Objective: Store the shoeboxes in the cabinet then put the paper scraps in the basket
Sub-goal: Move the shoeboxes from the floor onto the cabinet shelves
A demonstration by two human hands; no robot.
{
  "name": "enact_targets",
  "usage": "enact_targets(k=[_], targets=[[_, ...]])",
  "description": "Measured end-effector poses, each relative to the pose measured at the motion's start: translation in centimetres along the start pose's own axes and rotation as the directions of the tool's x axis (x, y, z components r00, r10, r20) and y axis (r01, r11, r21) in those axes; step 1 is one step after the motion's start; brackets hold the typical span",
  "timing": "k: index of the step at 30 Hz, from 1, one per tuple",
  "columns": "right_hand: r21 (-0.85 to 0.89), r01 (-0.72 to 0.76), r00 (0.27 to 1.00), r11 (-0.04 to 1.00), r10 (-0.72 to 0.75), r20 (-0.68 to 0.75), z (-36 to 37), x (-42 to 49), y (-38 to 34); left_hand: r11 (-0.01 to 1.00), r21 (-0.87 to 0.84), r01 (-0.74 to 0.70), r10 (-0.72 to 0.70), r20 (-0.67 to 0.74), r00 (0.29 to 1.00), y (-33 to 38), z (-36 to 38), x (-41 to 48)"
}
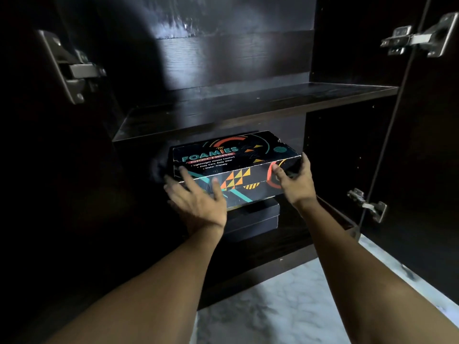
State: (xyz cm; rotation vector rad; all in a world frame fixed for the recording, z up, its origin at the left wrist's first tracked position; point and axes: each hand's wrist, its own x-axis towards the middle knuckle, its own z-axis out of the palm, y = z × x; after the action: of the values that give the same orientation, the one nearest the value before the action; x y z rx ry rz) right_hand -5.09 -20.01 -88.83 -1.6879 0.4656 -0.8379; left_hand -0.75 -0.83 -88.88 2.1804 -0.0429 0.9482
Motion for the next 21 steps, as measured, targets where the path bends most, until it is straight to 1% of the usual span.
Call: enact_targets(k=[1,2,3,4,6,8,9,12,15,17,21], targets=[[-0.007,0.012,1.000,1.000,-0.012,-0.025,0.4,-0.1,0.3,0.988,0.111,-0.106,0.103,0.035,0.994,-0.1,0.1,-0.4],[-0.036,0.029,0.998,0.999,-0.031,-0.058,0.7,-0.6,0.3,0.957,0.195,-0.213,0.196,0.105,0.975,0.0,0.2,-0.8],[-0.091,0.045,0.994,0.995,-0.053,-0.097,0.9,-1.1,0.4,0.922,0.245,-0.301,0.260,0.187,0.947,0.2,0.2,-1.1],[-0.160,0.062,0.987,0.985,-0.084,-0.138,1.1,-1.7,0.6,0.887,0.281,-0.368,0.294,0.271,0.917,0.5,0.0,-1.3],[-0.264,0.120,0.970,0.957,-0.170,-0.175,1.4,-2.4,1.0,0.836,0.339,-0.431,0.276,0.420,0.864,1.0,0.3,-1.5],[-0.326,0.168,0.965,0.930,-0.223,-0.140,1.5,-2.3,1.1,0.833,0.372,-0.410,0.193,0.499,0.845,1.6,0.5,-1.4],[-0.335,0.171,0.971,0.927,-0.216,-0.101,1.5,-2.0,1.0,0.836,0.379,-0.397,0.168,0.511,0.843,1.7,0.5,-1.2],[-0.236,0.117,0.992,0.965,-0.103,0.069,1.8,-0.8,0.7,0.847,0.376,-0.376,0.139,0.527,0.839,1.7,0.8,-0.1],[-0.195,0.106,0.979,0.975,-0.068,0.192,2.6,-0.2,0.4,0.840,0.391,-0.376,0.128,0.531,0.838,1.8,1.1,1.4],[-0.179,0.096,0.971,0.979,-0.052,0.232,3.3,0.2,0.1,0.844,0.388,-0.369,0.116,0.541,0.833,2.0,1.4,2.7],[-0.160,0.060,0.967,0.985,-0.017,0.254,4.7,1.3,-0.3,0.844,0.384,-0.375,0.089,0.590,0.803,2.0,2.0,5.2]])
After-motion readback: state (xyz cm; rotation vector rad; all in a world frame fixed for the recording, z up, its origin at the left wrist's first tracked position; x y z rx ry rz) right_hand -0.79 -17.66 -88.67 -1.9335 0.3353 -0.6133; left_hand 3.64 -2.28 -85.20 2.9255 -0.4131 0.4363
